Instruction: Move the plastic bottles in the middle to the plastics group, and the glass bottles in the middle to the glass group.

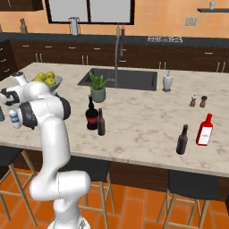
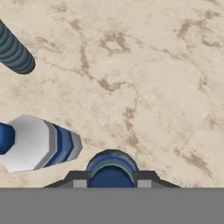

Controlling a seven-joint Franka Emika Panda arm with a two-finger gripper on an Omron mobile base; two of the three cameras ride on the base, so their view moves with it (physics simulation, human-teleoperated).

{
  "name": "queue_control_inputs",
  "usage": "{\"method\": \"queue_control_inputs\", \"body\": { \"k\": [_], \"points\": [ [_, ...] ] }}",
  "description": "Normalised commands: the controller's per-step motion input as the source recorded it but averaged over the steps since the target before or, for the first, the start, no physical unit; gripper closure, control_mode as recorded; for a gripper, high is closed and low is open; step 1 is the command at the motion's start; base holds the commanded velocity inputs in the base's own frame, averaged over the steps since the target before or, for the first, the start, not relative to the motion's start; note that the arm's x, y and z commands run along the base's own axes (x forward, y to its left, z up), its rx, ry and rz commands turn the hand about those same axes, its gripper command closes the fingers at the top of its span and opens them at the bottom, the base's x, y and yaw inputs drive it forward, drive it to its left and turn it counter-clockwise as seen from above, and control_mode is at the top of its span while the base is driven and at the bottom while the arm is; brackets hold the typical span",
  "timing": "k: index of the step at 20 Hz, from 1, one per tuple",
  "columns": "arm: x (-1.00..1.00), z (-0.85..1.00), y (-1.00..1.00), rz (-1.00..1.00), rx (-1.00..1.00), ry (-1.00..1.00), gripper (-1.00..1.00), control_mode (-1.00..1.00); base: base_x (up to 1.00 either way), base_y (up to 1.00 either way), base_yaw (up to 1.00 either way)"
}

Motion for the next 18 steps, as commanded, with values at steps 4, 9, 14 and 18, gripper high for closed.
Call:
{"method": "queue_control_inputs", "body": {
  "k": [4, 9, 14, 18],
  "points": [
    [-0.04, 0.00, 0.00, 0.00, 0.00, -0.02, -1.00, -1.00, 0.00, 0.00, 0.00],
    [-0.11, 0.13, -0.05, 0.00, 0.00, -0.04, -1.00, -1.00, 0.00, 0.00, 0.00],
    [-0.36, 0.53, -0.19, 0.00, 0.06, -0.12, -1.00, -1.00, 0.00, 0.00, 0.00],
    [-0.69, 0.50, -0.59, 0.00, 0.12, -0.05, -1.00, -1.00, 0.00, 0.00, 0.00]
  ]
}}
